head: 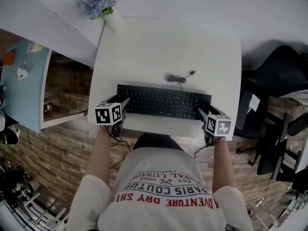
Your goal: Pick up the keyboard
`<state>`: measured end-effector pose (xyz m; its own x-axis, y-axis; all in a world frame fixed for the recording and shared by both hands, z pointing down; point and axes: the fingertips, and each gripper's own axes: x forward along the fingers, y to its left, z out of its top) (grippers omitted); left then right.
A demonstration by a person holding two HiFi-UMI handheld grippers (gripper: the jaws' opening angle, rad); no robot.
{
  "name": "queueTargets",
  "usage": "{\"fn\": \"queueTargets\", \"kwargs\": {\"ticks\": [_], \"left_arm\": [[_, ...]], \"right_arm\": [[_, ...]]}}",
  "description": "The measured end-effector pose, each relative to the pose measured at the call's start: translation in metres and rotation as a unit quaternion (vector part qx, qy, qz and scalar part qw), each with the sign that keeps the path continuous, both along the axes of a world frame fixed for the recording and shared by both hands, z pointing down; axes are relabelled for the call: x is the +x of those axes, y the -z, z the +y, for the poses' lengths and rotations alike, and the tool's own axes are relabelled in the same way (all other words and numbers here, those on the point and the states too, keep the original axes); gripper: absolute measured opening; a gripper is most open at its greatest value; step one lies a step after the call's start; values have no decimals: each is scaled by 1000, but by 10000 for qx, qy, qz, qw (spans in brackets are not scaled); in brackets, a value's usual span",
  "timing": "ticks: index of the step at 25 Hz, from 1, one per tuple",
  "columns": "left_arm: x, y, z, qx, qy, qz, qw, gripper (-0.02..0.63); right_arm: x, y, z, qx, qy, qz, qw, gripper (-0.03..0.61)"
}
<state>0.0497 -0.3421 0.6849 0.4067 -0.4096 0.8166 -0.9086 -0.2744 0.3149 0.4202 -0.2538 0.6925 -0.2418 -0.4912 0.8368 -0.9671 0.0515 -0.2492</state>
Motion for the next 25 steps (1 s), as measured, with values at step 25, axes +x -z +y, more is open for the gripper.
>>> {"fn": "queueTargets", "kwargs": {"ticks": [25], "left_arm": [[40, 145, -63, 1679, -150, 451, 9847, 281]], "right_arm": [[36, 155, -55, 1553, -219, 609, 9858, 273]]}}
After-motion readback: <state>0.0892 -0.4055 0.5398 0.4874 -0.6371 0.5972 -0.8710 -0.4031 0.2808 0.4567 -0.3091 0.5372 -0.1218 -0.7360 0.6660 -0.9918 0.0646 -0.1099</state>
